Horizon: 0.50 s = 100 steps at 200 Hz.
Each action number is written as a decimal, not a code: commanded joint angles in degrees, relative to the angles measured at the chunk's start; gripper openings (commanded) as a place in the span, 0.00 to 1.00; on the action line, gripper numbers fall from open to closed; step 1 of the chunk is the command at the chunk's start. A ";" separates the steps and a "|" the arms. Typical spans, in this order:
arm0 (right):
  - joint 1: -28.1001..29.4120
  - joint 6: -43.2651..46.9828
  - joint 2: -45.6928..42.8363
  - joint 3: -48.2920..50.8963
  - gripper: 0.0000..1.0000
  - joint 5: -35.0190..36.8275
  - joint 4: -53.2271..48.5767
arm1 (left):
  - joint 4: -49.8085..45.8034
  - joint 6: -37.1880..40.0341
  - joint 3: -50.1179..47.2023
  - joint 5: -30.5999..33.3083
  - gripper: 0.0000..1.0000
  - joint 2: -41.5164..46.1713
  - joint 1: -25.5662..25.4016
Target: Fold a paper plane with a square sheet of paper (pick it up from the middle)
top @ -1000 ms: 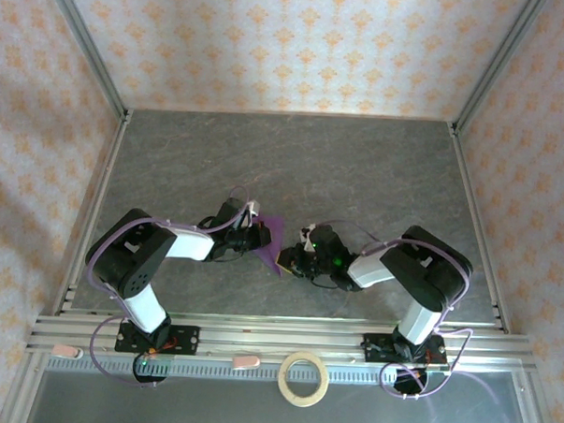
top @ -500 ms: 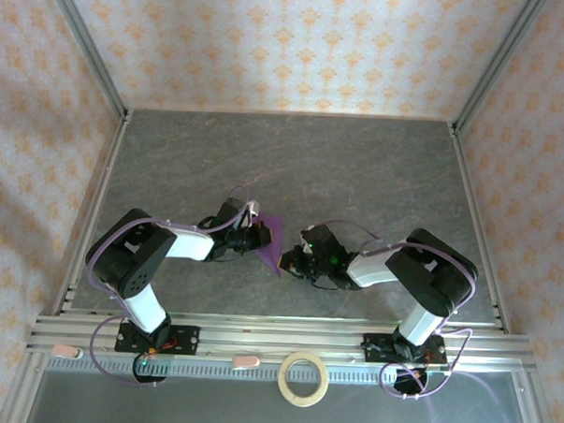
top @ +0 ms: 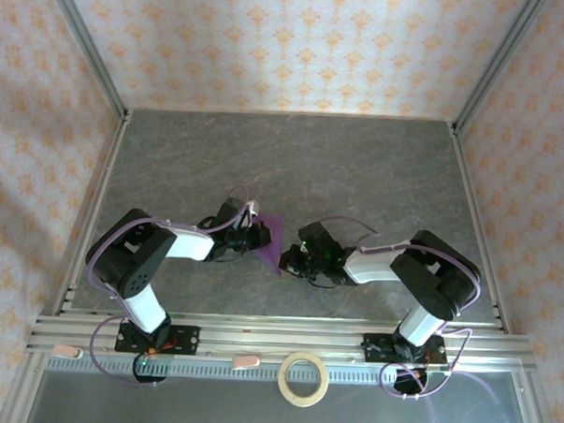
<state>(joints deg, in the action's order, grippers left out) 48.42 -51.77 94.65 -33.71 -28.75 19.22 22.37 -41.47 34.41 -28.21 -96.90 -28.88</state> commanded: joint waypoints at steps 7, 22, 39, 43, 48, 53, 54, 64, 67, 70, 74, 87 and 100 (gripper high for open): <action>0.52 1.10 -0.12 0.12 0.04 3.20 -7.29 | -5.16 1.66 -1.82 3.02 0.09 -2.41 0.12; 0.52 1.01 -0.72 0.31 0.10 2.99 -7.38 | -5.08 1.57 -1.90 3.05 0.09 -2.41 0.09; 0.52 1.01 -1.82 0.32 0.15 3.58 -8.06 | -5.06 1.53 -1.90 3.06 0.09 -2.43 0.08; 0.53 1.04 -2.11 0.38 0.16 3.53 -8.08 | -5.07 1.52 -1.89 3.05 0.09 -2.42 0.09; 0.53 1.05 -2.37 0.40 0.16 3.38 -8.15 | -5.06 1.49 -1.89 3.00 0.09 -2.44 0.07; 0.57 1.01 -2.67 0.48 0.16 3.16 -8.17 | -5.12 1.57 -1.89 2.97 0.09 -2.38 0.06; 0.55 1.03 -2.69 0.49 0.16 3.17 -8.16 | -5.09 1.57 -1.89 3.02 0.09 -2.35 0.06; 0.56 1.03 -2.98 0.62 0.13 2.88 -8.17 | -5.14 1.57 -1.89 3.07 0.09 -2.29 0.04; 0.69 1.02 -2.98 0.66 0.12 2.79 -8.17 | -5.14 1.57 -1.89 3.04 0.09 -2.31 0.00; 0.68 1.01 -2.92 0.74 0.11 2.63 -8.11 | -5.14 1.53 -1.89 3.04 0.09 -2.26 0.05; 0.71 1.12 -2.75 0.83 0.09 2.37 -7.99 | -5.14 1.56 -1.95 3.06 0.09 -2.26 0.06; 0.88 1.23 -2.11 0.93 0.08 1.61 -8.13 | -5.14 1.57 -1.94 3.06 0.09 -2.25 0.13; 1.29 1.48 -1.60 0.92 0.05 1.29 -8.03 | -5.08 1.49 -1.94 2.99 0.09 -2.24 0.10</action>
<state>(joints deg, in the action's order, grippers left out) 48.77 -51.11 92.66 -33.76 -27.81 15.09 22.39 -41.47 34.41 -28.23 -96.90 -28.88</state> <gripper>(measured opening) 0.073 0.089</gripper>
